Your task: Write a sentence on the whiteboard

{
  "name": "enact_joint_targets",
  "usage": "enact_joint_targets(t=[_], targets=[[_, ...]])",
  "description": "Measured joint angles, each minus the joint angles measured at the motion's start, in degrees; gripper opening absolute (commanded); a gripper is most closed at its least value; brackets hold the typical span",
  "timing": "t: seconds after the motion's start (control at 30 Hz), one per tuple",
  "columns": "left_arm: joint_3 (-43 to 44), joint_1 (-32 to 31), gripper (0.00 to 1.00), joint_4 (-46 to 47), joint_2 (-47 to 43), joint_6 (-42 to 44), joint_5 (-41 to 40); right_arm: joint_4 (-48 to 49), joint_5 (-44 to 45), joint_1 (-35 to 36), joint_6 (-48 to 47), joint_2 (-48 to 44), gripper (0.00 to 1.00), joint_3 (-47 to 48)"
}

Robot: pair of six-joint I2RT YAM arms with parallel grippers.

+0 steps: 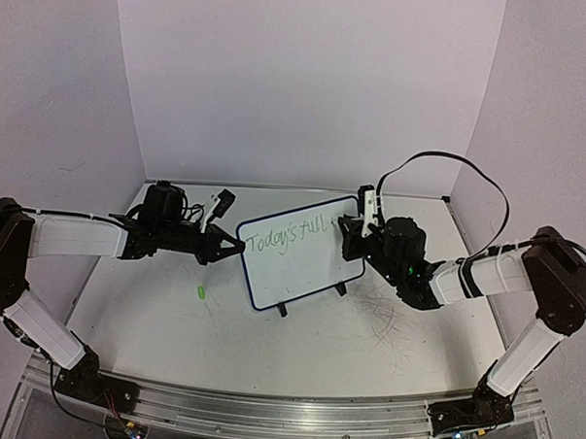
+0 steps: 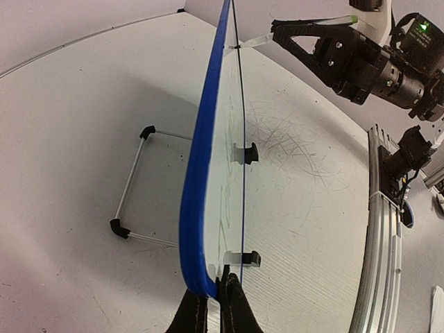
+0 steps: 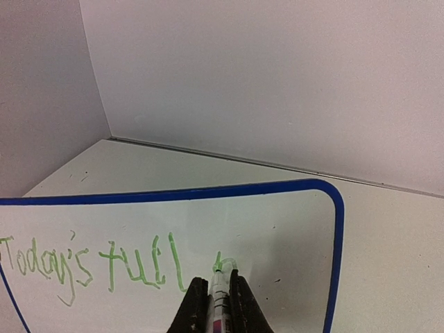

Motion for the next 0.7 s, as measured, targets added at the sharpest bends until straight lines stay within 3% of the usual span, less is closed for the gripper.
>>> enact_joint_targets(t=[0.4,0.7], targets=[[0.0,-0.1,0.00,0.0,0.0,0.1,-0.1,-0.2,-4.4,-1.8,1.8,-9.8,0.00,-2.9],[0.0,-0.1,0.00,0.0,0.0,0.1,-0.1,0.4,-4.0,-2.8,2.3,-7.7,0.00,-3.2]])
